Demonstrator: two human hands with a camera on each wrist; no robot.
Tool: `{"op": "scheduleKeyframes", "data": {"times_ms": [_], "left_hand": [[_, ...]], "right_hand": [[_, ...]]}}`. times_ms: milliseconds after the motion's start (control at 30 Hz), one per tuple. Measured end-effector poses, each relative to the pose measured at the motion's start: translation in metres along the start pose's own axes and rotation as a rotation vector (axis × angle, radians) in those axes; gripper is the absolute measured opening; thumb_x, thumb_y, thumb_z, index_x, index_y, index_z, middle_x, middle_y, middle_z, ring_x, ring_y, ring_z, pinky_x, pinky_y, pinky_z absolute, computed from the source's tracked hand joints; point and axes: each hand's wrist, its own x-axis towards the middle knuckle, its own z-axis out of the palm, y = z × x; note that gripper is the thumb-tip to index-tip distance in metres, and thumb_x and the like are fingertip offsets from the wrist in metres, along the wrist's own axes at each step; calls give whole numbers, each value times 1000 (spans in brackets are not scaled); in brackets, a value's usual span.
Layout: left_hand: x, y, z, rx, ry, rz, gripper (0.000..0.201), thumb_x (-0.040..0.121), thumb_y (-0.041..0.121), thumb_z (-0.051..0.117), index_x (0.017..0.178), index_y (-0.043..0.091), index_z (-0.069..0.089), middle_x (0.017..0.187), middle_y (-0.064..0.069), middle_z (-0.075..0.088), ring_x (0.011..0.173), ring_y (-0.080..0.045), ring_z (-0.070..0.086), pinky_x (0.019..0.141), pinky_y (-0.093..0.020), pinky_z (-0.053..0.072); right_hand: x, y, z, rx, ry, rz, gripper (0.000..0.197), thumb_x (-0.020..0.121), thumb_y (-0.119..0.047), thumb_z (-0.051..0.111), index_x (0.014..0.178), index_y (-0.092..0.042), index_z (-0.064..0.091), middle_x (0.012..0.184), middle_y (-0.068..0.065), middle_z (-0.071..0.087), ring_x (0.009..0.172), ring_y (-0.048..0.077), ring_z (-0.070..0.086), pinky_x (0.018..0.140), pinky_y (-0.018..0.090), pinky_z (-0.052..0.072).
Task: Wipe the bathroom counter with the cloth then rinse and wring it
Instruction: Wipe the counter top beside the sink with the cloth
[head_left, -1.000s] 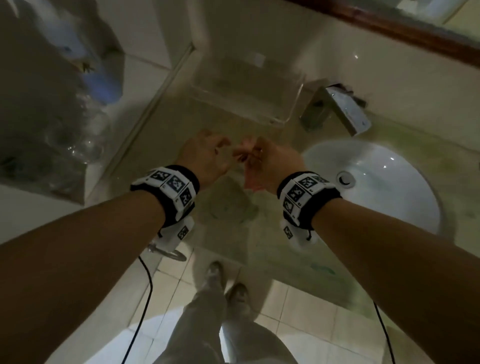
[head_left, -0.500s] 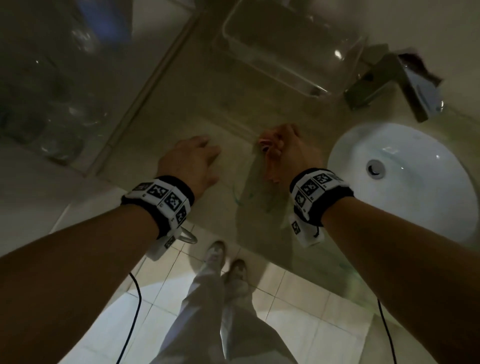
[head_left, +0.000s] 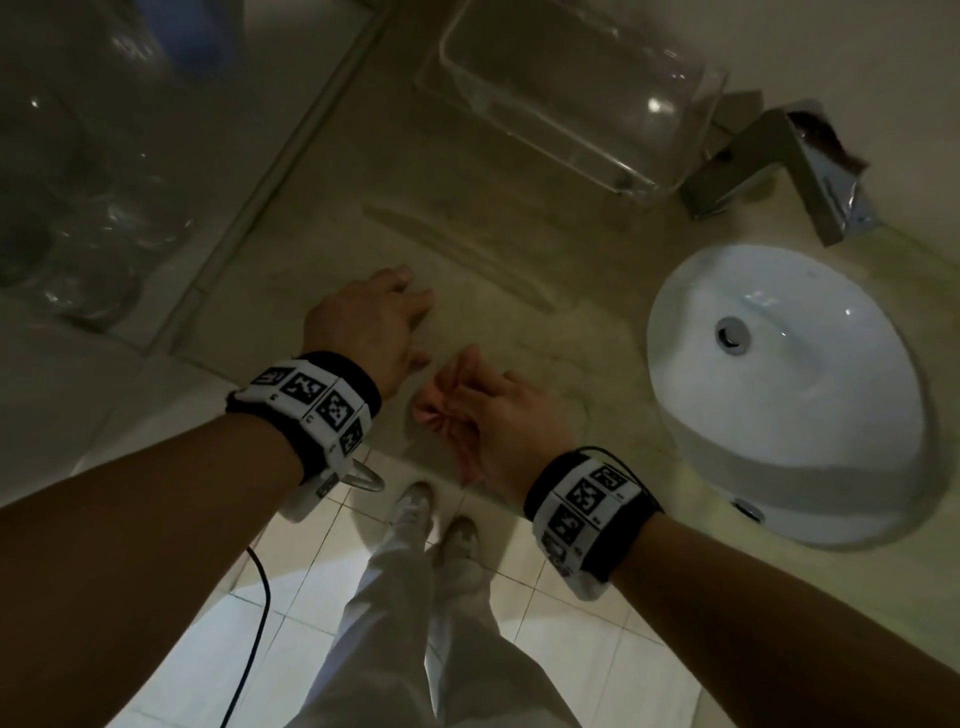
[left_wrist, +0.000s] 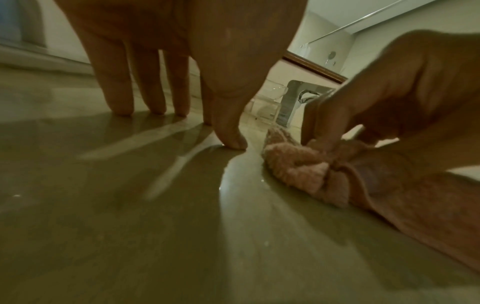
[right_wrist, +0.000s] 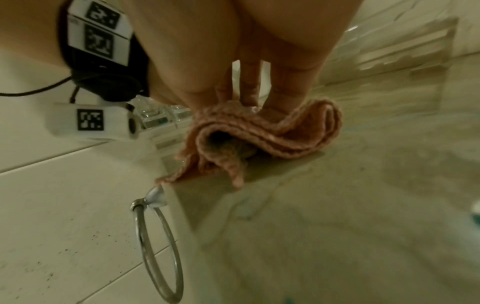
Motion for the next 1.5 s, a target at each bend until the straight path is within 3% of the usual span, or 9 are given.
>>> {"op": "scheduleKeyframes", "data": {"times_ms": [100, 233, 367, 600, 733, 1000, 1200, 1333, 1500], "left_hand": [[0, -1, 0, 13, -6, 3, 65, 86, 46, 65, 144, 37, 40, 160, 8, 25, 139, -20, 36, 105, -38, 38], [0, -2, 1, 13, -5, 7, 65, 86, 48, 64, 145, 37, 39, 160, 8, 23, 140, -20, 36, 106, -39, 39], [0, -3, 0, 18, -13, 11, 65, 86, 49, 63, 145, 38, 38, 160, 9, 23, 139, -21, 37, 105, -40, 39], [0, -2, -1, 21, -12, 29, 65, 86, 49, 63, 145, 36, 39, 159, 7, 25, 138, -23, 38, 106, -41, 40], [0, -1, -1, 36, -10, 17, 65, 86, 50, 62, 146, 37, 38, 160, 8, 24, 139, -21, 37, 105, -40, 38], [1, -2, 0, 44, 3, 4, 65, 85, 52, 62, 144, 40, 38, 159, 10, 25, 140, -20, 35, 105, -42, 37], [2, -3, 3, 40, 15, 6, 65, 82, 53, 65, 142, 40, 42, 158, 9, 29, 139, -22, 37, 105, -44, 38], [3, -5, 7, 45, 13, 16, 66, 82, 54, 65, 142, 40, 43, 157, 7, 30, 139, -23, 38, 106, -47, 40], [5, -7, 8, 58, 20, 27, 66, 82, 54, 65, 142, 38, 44, 156, 5, 33, 136, -26, 41, 105, -46, 42]], "right_hand": [[-3, 1, -4, -16, 15, 5, 26, 85, -33, 63, 109, -28, 69, 115, -1, 66, 78, 33, 63, 67, 36, 55], [16, 10, -26, 16, -47, 27, 32, 86, -20, 61, 116, -27, 67, 126, 2, 59, 107, 29, 59, 87, 38, 52], [40, 47, -55, 43, 28, 217, 20, 84, -26, 62, 101, -35, 68, 108, -11, 60, 92, 15, 58, 80, 27, 48], [48, 86, -79, -75, 81, 462, 16, 82, -42, 51, 80, -27, 54, 68, -15, 48, 72, 18, 53, 66, 26, 38], [26, 66, -73, 16, 36, 379, 18, 84, -29, 59, 99, -23, 67, 94, -3, 69, 86, 25, 64, 75, 35, 54], [-18, 8, -10, -19, -93, 92, 18, 85, -23, 62, 99, -30, 71, 112, -4, 63, 94, 28, 60, 79, 37, 53], [-37, -6, 7, 23, -46, 121, 20, 64, -24, 81, 80, -25, 71, 91, -4, 66, 65, 24, 55, 57, 25, 44], [-15, 14, 2, 32, -8, 174, 26, 83, -32, 56, 101, -20, 69, 101, 1, 64, 79, 30, 59, 72, 37, 53], [5, 58, -54, -22, 65, 303, 25, 86, -14, 58, 108, -19, 67, 107, 0, 61, 90, 18, 55, 67, 22, 36]]}}
